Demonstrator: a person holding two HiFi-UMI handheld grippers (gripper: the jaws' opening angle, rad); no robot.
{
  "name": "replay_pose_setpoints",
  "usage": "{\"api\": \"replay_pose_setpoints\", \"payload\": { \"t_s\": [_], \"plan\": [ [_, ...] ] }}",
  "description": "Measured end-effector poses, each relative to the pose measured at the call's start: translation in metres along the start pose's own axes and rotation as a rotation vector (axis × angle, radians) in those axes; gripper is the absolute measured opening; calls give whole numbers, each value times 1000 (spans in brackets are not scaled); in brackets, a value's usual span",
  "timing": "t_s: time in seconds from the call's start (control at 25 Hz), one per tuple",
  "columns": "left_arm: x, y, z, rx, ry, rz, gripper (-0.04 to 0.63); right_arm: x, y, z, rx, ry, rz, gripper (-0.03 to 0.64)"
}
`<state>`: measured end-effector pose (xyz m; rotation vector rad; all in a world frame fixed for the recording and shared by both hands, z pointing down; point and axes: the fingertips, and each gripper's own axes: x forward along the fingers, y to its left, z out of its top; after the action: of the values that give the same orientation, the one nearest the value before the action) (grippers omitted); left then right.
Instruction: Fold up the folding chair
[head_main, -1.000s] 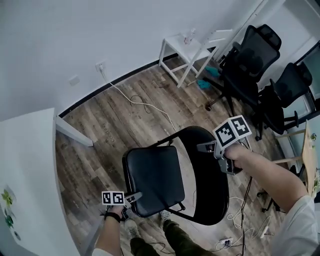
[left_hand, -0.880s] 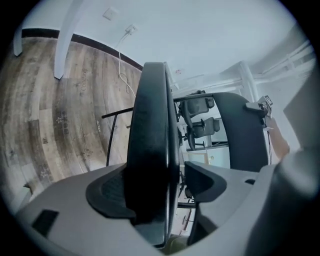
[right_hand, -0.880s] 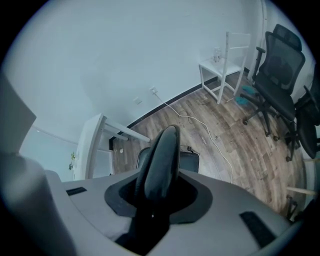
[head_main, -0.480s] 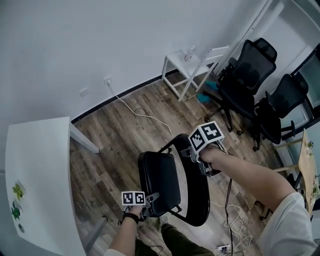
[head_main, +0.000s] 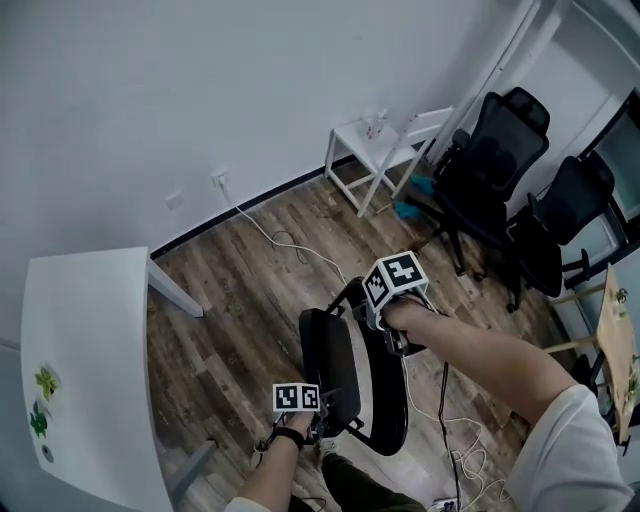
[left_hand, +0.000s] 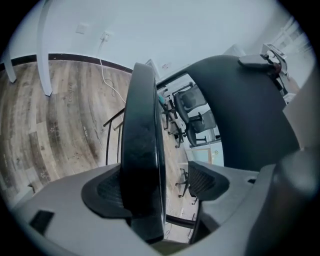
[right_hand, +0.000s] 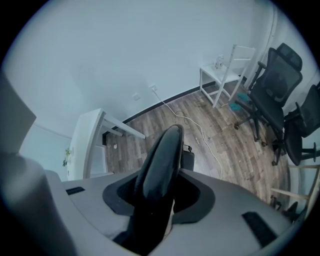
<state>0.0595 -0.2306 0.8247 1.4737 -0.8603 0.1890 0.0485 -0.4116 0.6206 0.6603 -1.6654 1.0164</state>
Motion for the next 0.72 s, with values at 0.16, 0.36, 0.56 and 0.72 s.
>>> {"api": "replay_pose_setpoints", "payload": {
  "t_s": [0.16, 0.36, 0.56, 0.72],
  "plan": [
    [17, -39, 1, 16, 23, -36, 373, -9, -3, 1, 10, -4, -1, 156],
    [39, -82, -2, 26, 63, -76, 373, -15, -4, 0, 16, -12, 7, 172],
    [62, -114, -2, 29, 89, -111, 364, -21, -10, -1, 31, -18, 5, 183],
    [78, -132, -17, 32, 160, -145, 357, -22, -12, -12, -11, -1, 11, 181]
  ]
}}
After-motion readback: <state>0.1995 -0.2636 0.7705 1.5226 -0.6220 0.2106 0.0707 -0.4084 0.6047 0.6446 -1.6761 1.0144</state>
